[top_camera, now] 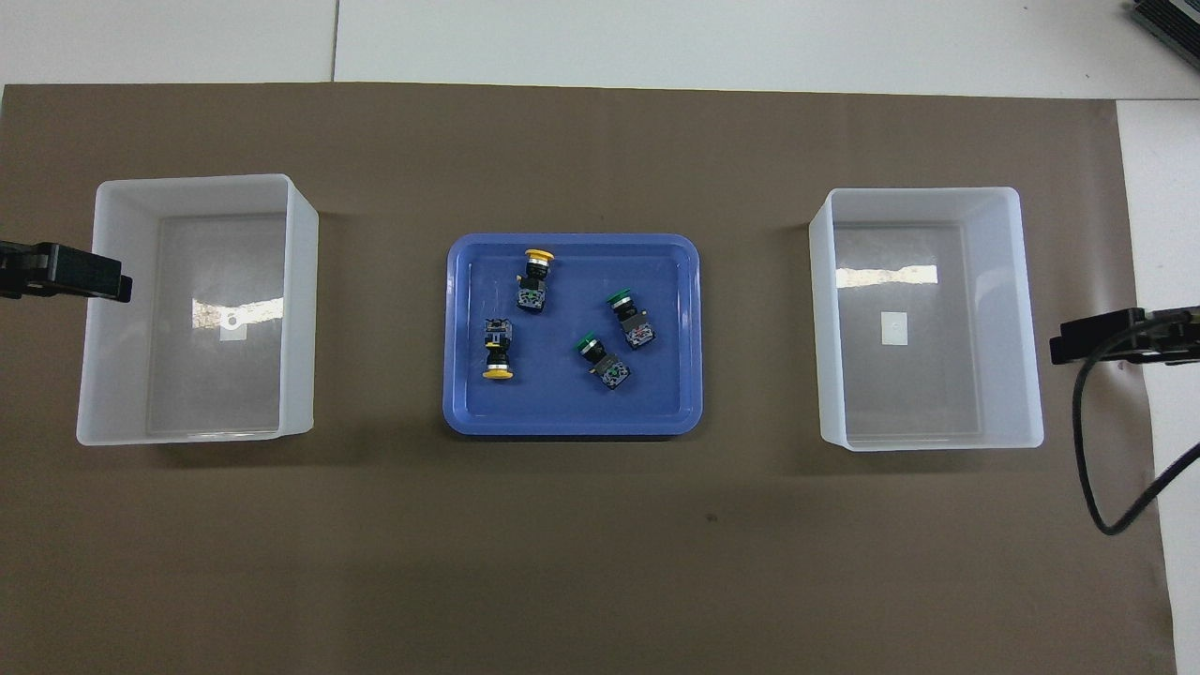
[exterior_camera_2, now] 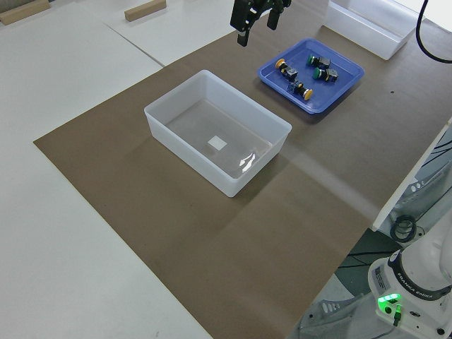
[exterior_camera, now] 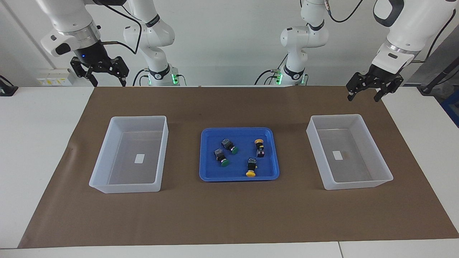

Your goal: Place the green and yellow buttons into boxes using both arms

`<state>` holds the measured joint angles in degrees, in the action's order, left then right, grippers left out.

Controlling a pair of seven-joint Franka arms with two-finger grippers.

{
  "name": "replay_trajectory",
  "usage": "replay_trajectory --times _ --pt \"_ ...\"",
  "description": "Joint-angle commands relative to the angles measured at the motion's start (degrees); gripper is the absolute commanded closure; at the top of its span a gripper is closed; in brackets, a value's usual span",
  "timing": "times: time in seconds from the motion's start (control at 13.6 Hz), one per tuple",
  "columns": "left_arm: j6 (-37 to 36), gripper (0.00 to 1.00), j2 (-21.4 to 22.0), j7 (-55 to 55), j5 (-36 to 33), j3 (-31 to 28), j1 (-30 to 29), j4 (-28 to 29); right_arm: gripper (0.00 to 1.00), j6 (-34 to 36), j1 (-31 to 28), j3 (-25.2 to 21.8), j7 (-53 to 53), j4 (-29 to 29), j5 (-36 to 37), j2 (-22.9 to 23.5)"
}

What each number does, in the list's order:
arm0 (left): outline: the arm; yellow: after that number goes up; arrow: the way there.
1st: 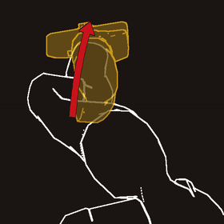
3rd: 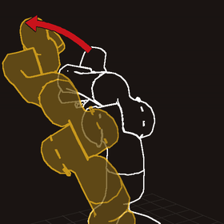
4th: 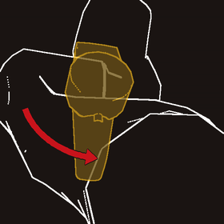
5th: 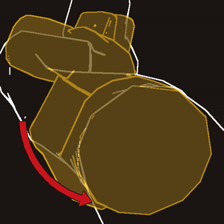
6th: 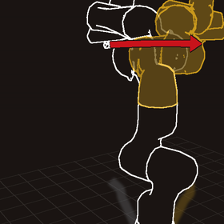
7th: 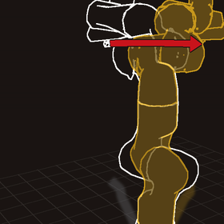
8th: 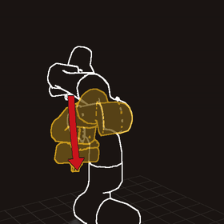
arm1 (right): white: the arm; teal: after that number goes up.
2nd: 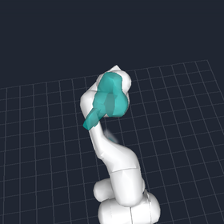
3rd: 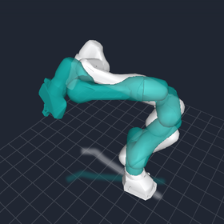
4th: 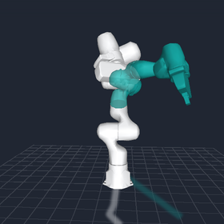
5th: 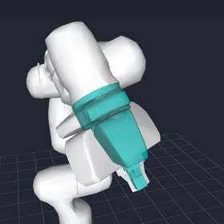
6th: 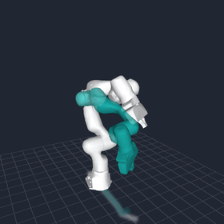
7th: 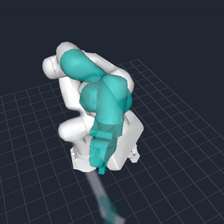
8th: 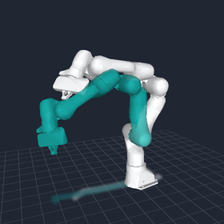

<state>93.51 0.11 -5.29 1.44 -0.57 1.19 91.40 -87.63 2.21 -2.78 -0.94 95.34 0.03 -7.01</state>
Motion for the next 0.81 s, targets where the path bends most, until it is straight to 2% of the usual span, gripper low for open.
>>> replay_trajectory --times 0.0,0.22,0.59,0.74 --pt "0.9 0.0 -1.5 0.7 -0.1 -0.2 0.4 -1.8 0.0 -1.6 -0.2 0.3 0.7 1.9 1.9 -1.4" --pt "1.1 0.0 0.1 1.2 -0.1 -0.3 0.7 1.8 0.0 -1.6 -0.1 0.3 -0.3 1.9 1.6 -1.5" --pt "1.4 0.0 0.4 1.4 -0.1 0.0 0.9 2.2 0.0 -1.5 -0.1 0.3 0.0 1.3 0.9 -1.7" --pt "1.7 0.0 0.5 1.6 -0.1 -0.1 0.9 2.5 0.0 -2.1 0.2 1.3 2.0 3.4 0.8 -2.2"
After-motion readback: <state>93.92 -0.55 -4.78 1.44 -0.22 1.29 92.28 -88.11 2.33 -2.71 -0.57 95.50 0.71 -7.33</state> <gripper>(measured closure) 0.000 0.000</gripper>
